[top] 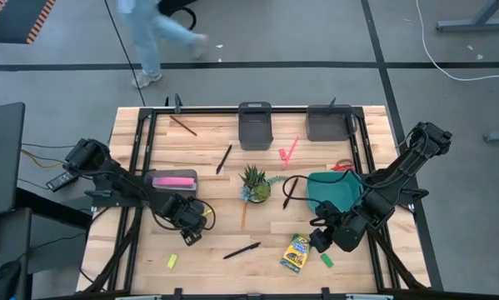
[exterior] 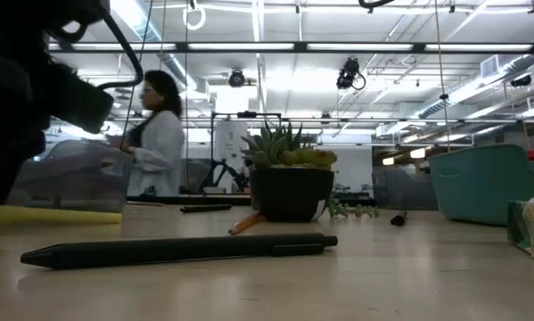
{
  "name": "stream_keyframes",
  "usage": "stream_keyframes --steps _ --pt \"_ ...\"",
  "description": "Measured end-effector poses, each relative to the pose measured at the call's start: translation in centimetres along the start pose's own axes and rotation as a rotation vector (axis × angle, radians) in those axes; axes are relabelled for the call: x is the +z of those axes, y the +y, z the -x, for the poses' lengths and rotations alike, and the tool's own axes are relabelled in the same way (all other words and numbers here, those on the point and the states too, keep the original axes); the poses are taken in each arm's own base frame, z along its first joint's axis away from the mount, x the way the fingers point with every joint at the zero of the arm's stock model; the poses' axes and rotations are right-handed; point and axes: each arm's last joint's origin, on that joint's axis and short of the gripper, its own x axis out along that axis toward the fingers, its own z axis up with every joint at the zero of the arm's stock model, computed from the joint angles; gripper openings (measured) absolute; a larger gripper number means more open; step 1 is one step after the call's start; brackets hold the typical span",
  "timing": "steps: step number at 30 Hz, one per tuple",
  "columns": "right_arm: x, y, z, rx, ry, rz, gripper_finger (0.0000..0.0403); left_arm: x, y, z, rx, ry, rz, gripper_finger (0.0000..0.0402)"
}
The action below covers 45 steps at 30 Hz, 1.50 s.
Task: Sort crayons/erasers/pens/pencils in bins
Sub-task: Put the yellow pen into the middle black bin
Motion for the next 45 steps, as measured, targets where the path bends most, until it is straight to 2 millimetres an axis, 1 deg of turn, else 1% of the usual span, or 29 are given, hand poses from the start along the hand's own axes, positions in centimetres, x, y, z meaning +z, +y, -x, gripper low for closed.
stream_keyframes --steps 6,11,17,22,28,30,34,37,40,42,45 --pt "-0.2 0.0 0.0 -0.011 0.052 -0.001 0.0222 0.0 0.0 -0.2 0.005 0.007 -0.016 0.0176" --pt "-0.2 0.0 0.0 -0.012 0.052 -0.011 0.0222 -0.1 0.0 -0.2 0.007 0.005 -0.034 0.0176" --pt "-0.1 0.0 0.0 -0.013 0.052 -0.031 0.0222 0.0 -0.1 -1.0 0.047 0.012 -0.037 0.0158" --pt "-0.1 0.0 0.0 -0.013 0.051 -0.047 0.0222 -0.5 -0.2 -1.7 0.089 0.020 -0.048 0.0125" --pt "-0.1 0.0 0.0 -0.014 0.051 -0.053 0.0222 -0.8 -0.4 -1.7 0.092 0.013 -0.057 0.0053" --pt "-0.1 0.0 0.0 -0.014 0.051 -0.053 0.0222 -0.7 -0.5 -1.6 0.089 0.014 -0.056 0.0050" --pt "-0.1 0.0 0.0 -0.013 0.046 -0.049 0.0222 -0.3 -1.5 -0.8 0.048 -0.004 -0.073 0.0050" --pt "-0.1 0.0 0.0 -0.011 0.036 -0.046 0.0222 0.4 -3.1 0.3 -0.041 -0.044 -0.098 0.0050" --pt "-0.1 0.0 0.0 -0.010 0.035 -0.046 0.0222 0.9 -4.2 1.4 -0.067 -0.065 -0.134 0.0050" --pt "-0.1 0.0 0.0 -0.008 0.035 -0.046 0.0222 1.7 -5.2 2.6 -0.109 -0.111 -0.142 0.0050" --pt "-0.1 0.0 0.0 -0.006 0.035 -0.046 0.0222 3.1 -6.2 4.7 -0.126 -0.174 -0.163 0.0050"
